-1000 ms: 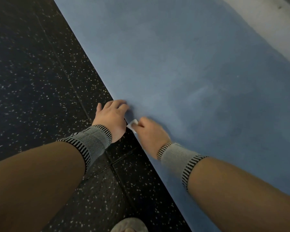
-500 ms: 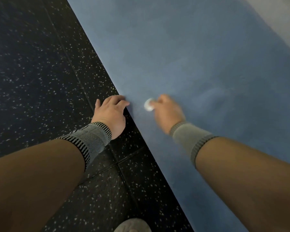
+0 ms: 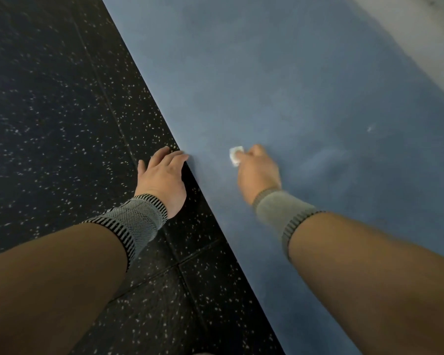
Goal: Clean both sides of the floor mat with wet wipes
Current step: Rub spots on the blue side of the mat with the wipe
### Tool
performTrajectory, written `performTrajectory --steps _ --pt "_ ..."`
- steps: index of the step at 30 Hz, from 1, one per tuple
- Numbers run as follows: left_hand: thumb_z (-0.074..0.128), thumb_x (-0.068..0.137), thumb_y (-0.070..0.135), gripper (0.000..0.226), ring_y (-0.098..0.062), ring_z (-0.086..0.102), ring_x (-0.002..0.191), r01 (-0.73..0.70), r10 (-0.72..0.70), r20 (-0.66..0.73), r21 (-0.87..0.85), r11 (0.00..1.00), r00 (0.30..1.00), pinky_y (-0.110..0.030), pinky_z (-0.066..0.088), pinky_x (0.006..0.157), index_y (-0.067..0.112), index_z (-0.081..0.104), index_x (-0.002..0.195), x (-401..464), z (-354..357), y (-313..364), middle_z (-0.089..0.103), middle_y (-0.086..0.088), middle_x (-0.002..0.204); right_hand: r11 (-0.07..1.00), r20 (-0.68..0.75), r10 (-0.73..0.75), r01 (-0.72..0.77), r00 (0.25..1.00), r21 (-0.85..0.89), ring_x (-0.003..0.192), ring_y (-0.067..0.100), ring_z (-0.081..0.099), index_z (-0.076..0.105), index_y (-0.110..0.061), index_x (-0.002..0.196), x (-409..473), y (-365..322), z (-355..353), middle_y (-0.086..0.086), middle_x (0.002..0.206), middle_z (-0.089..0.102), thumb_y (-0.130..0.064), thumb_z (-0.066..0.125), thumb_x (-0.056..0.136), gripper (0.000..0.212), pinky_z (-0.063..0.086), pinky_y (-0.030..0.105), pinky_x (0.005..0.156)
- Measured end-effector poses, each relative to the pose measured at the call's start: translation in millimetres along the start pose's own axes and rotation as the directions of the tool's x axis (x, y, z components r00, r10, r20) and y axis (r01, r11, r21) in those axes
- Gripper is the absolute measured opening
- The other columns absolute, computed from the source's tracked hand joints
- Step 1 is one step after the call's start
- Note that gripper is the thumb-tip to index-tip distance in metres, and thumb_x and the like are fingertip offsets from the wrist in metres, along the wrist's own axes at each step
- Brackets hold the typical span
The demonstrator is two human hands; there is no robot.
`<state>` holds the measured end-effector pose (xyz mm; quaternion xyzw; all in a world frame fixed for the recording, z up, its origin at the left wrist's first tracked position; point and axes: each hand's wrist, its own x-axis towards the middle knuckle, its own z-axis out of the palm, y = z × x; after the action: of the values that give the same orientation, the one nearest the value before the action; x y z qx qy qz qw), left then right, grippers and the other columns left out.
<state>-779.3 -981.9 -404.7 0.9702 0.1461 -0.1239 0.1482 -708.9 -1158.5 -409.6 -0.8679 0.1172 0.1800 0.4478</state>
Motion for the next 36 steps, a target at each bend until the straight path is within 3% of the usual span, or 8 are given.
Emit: performTrajectory --steps 5,8,11,17,21,24,30,36 --pt "0.044 0.088 0.008 0.065 -0.011 0.003 0.147 0.043 -0.044 -0.021 -0.032 0.999 0.999 -0.053 0.002 0.118 0.032 0.030 0.146 1 0 3 0.033 0.012 0.153 0.766 0.390 -0.400 0.536 0.829 -0.355 0.073 0.019 0.042 0.056 -0.023 0.093 -25 -17 55 -0.005 0.088 0.041 -0.024 0.041 0.093 0.015 0.032 0.032 0.062" --pt "0.044 0.086 0.001 0.074 -0.011 0.001 0.148 0.036 -0.037 -0.005 -0.026 0.999 0.999 -0.053 0.001 0.119 0.034 0.024 0.149 -1 0 -1 0.031 0.013 0.154 0.978 0.214 -0.150 0.176 0.965 -0.111 0.065 0.019 0.050 0.045 -0.021 0.073 3 -28 35 -0.004 0.077 0.053 -0.037 0.051 0.084 0.021 0.032 0.030 0.054" --pt "0.048 0.085 -0.001 0.078 -0.010 -0.003 0.148 0.040 -0.040 0.005 -0.022 0.999 0.999 -0.052 -0.001 0.119 0.032 0.020 0.151 -1 0 -2 0.031 0.011 0.154 0.996 -0.010 0.058 -0.057 0.998 0.070 0.075 0.024 0.057 0.045 -0.019 0.076 12 -23 18 0.001 0.082 0.059 -0.040 0.053 0.084 0.024 0.040 0.034 0.058" --pt "0.046 0.084 0.004 0.076 -0.008 -0.001 0.147 0.060 -0.061 -0.023 -0.046 0.997 0.998 -0.051 -0.001 0.119 0.031 0.021 0.151 0 -1 4 0.039 0.011 0.150 0.914 0.401 -0.270 0.364 0.876 -0.180 0.063 0.010 0.053 0.047 -0.028 0.073 -25 -29 58 -0.008 0.074 0.054 -0.046 0.042 0.090 0.025 0.037 0.030 0.052" --pt "0.046 0.085 0.000 0.078 -0.008 -0.005 0.147 0.033 -0.032 0.018 -0.003 0.999 0.999 -0.051 -0.003 0.118 0.031 0.018 0.151 -2 -1 3 0.037 0.012 0.151 0.996 0.081 -0.084 0.087 0.993 -0.029 0.062 0.016 0.048 0.045 -0.018 0.070 21 -22 8 -0.004 0.070 0.051 -0.037 0.058 0.081 0.026 0.032 0.031 0.056" --pt "0.046 0.086 0.001 0.077 -0.008 -0.007 0.147 -0.025 0.024 0.043 0.026 0.999 0.999 -0.052 -0.004 0.117 0.031 0.018 0.151 -3 -2 12 0.040 0.012 0.148 0.993 -0.217 0.098 -0.080 0.971 0.091 0.069 0.022 0.050 0.043 -0.018 0.070 27 4 -30 -0.004 0.072 0.053 -0.034 0.056 0.086 0.026 0.034 0.026 0.056" --pt "0.042 0.084 0.002 0.076 -0.007 -0.007 0.147 -0.089 0.085 0.075 0.054 0.995 0.994 -0.052 -0.003 0.117 0.028 0.018 0.152 -1 -4 47 0.046 0.006 0.145 0.962 0.284 -0.181 0.229 0.942 -0.149 0.063 0.016 0.045 0.048 -0.034 0.066 -32 16 7 -0.005 0.066 0.048 -0.051 0.050 0.083 0.023 0.029 0.031 0.054" --pt "0.044 0.095 0.018 0.056 -0.011 0.004 0.148 -0.177 0.173 0.052 0.080 0.981 0.984 -0.045 0.006 0.120 0.029 0.030 0.148 -6 -8 60 0.036 0.012 0.151 0.778 0.037 -0.281 0.250 0.959 -0.577 0.083 0.029 0.056 0.066 -0.018 0.100 8 35 -73 0.006 0.091 0.058 -0.018 0.050 0.090 0.019 0.034 0.027 0.064"
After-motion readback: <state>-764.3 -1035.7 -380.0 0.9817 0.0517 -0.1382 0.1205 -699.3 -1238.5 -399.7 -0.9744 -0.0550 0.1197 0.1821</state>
